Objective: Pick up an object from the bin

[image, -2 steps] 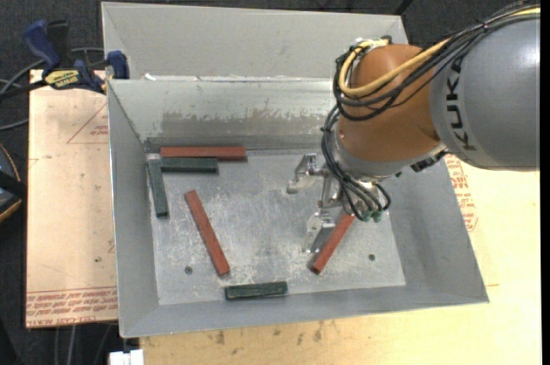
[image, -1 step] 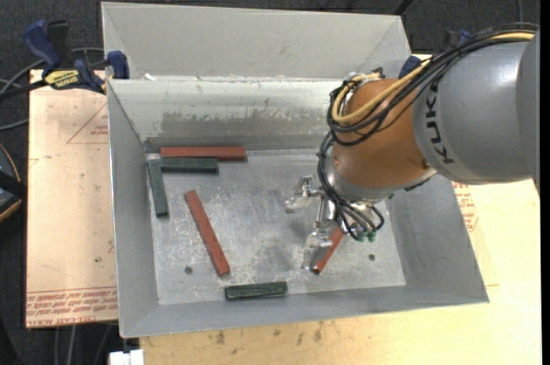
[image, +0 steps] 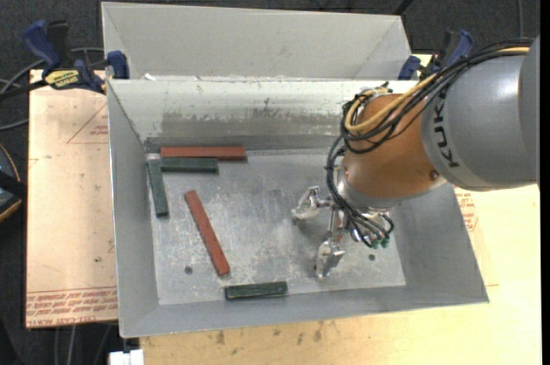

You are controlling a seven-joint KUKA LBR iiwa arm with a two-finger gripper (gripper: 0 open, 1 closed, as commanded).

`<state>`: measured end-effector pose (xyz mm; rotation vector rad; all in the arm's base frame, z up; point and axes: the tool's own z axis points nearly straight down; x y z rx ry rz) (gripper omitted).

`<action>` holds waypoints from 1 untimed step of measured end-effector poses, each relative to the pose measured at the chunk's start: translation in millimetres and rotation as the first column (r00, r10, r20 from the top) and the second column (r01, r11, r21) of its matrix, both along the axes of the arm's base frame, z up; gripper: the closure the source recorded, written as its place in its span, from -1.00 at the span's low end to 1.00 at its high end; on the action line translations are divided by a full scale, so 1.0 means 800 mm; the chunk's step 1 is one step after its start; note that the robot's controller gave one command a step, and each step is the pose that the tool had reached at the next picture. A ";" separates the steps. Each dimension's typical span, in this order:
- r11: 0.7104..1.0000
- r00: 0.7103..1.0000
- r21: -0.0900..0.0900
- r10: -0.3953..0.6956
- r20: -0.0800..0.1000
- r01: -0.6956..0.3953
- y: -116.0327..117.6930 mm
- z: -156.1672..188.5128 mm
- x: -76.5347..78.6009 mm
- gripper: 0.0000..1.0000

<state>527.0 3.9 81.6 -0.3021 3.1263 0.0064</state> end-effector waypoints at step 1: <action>0.986 0.986 0.001 -0.165 0.016 0.165 -0.059 -0.005 -0.019 1.00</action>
Offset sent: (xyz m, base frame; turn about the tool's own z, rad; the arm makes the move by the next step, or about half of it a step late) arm 0.0000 0.0000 0.0000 0.0000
